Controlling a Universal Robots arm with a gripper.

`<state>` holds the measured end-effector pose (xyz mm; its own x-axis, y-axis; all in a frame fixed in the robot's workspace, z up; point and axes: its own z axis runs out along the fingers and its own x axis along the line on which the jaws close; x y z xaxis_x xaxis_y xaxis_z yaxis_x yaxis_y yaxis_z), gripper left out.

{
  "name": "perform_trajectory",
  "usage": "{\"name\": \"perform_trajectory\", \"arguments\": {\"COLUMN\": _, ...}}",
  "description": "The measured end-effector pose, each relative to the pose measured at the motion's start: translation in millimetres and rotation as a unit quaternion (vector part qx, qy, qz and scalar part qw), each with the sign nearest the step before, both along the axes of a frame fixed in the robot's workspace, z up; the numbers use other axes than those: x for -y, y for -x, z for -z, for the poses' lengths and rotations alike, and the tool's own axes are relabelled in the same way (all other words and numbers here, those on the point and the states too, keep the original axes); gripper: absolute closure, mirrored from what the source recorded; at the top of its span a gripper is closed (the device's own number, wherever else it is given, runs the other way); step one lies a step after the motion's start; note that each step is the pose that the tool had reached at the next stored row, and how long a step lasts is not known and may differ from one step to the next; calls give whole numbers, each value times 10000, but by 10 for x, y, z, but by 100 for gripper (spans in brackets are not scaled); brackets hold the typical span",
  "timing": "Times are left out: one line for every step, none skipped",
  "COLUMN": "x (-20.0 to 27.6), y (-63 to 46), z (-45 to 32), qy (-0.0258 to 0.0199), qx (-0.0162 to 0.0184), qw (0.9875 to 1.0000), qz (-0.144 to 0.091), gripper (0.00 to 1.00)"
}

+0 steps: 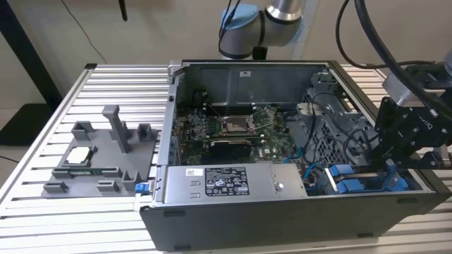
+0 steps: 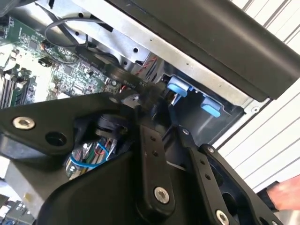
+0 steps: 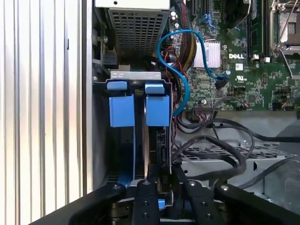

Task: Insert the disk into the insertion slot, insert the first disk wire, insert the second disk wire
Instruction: 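Insert the first disk wire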

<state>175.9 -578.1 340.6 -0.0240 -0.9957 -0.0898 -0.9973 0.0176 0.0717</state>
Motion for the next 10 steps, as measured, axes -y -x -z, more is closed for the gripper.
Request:
{"name": "perform_trajectory", "arguments": {"x": 0, "y": 1, "z": -40, "qy": -2, "qx": 0, "qw": 10000, "qz": 0, "gripper": 72}}
{"name": "perform_trajectory", "arguments": {"x": 0, "y": 2, "z": -75, "qy": -7, "qx": 0, "qw": 10000, "qz": 0, "gripper": 72}}
{"name": "perform_trajectory", "arguments": {"x": 0, "y": 4, "z": -108, "qy": -11, "qx": 1, "qw": 10000, "qz": 1, "gripper": 72}}
{"name": "perform_trajectory", "arguments": {"x": 0, "y": 9, "z": -138, "qy": -17, "qx": 1, "qw": 10000, "qz": 5, "gripper": 72}}
{"name": "perform_trajectory", "arguments": {"x": 0, "y": 15, "z": -164, "qy": -24, "qx": 4, "qw": 10000, "qz": 12, "gripper": 72}}
{"name": "perform_trajectory", "arguments": {"x": 0, "y": 19, "z": -181, "qy": -30, "qx": 11, "qw": 10000, "qz": 21, "gripper": 72}}
{"name": "perform_trajectory", "arguments": {"x": 0, "y": 23, "z": -196, "qy": -36, "qx": 25, "qw": 10000, "qz": 27, "gripper": 72}}
{"name": "perform_trajectory", "arguments": {"x": 0, "y": 28, "z": -201, "qy": -41, "qx": 40, "qw": 10000, "qz": 31, "gripper": 72}}
{"name": "perform_trajectory", "arguments": {"x": 0, "y": 32, "z": -202, "qy": -45, "qx": 51, "qw": 10000, "qz": 36, "gripper": 72}}
{"name": "perform_trajectory", "arguments": {"x": 0, "y": 35, "z": -215, "qy": -45, "qx": 57, "qw": 10000, "qz": 42, "gripper": 72}}
